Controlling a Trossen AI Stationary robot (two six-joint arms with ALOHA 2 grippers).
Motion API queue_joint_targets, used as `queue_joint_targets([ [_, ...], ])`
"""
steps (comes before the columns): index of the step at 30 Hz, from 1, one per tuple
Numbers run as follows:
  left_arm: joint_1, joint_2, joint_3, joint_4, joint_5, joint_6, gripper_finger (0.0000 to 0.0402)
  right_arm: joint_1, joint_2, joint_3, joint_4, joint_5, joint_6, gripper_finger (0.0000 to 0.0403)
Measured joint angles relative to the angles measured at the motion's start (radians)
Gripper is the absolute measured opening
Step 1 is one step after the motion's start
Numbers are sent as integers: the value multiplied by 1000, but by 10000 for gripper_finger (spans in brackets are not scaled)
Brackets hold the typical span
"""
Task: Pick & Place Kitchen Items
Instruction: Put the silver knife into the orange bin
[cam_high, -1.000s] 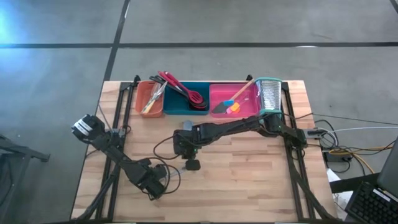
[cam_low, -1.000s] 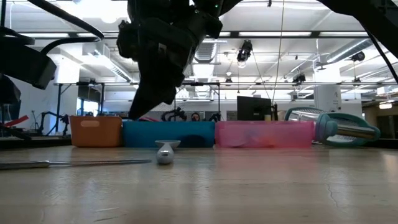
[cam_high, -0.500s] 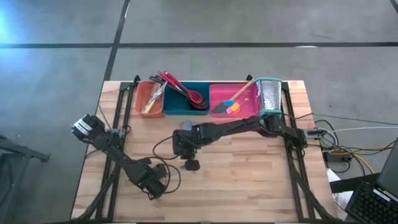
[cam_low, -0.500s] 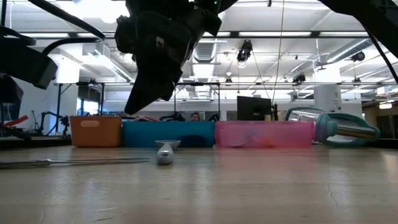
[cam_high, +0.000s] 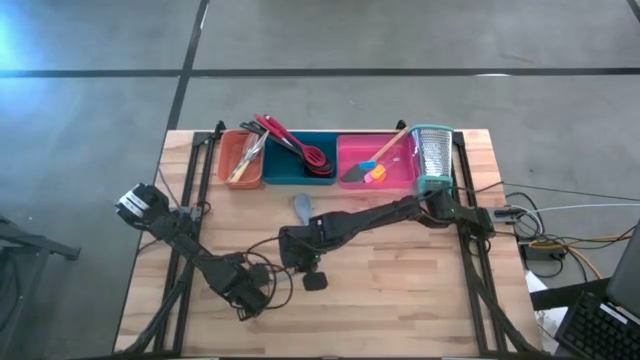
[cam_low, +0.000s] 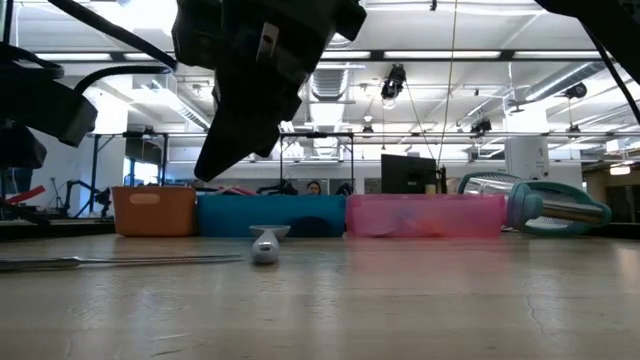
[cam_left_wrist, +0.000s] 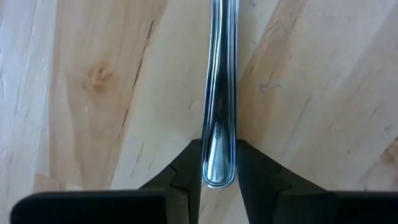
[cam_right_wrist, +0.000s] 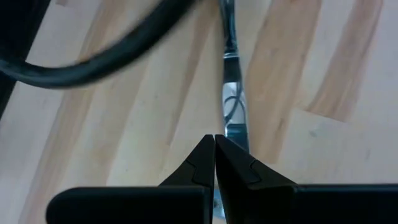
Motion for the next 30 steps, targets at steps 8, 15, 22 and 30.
queue_joint_targets([
  [8,22,0,0,0,39,62,85,31,0,-1,1,1,0,8],
  [15,44,0,-1,3,63,130,85,51,0,-2,-2,1,-10,8],
  [22,47,-7,-5,7,71,164,85,72,0,-2,-71,189,-35,8],
  [30,56,-83,-42,34,66,163,85,110,0,-3,-65,326,-59,8],
])
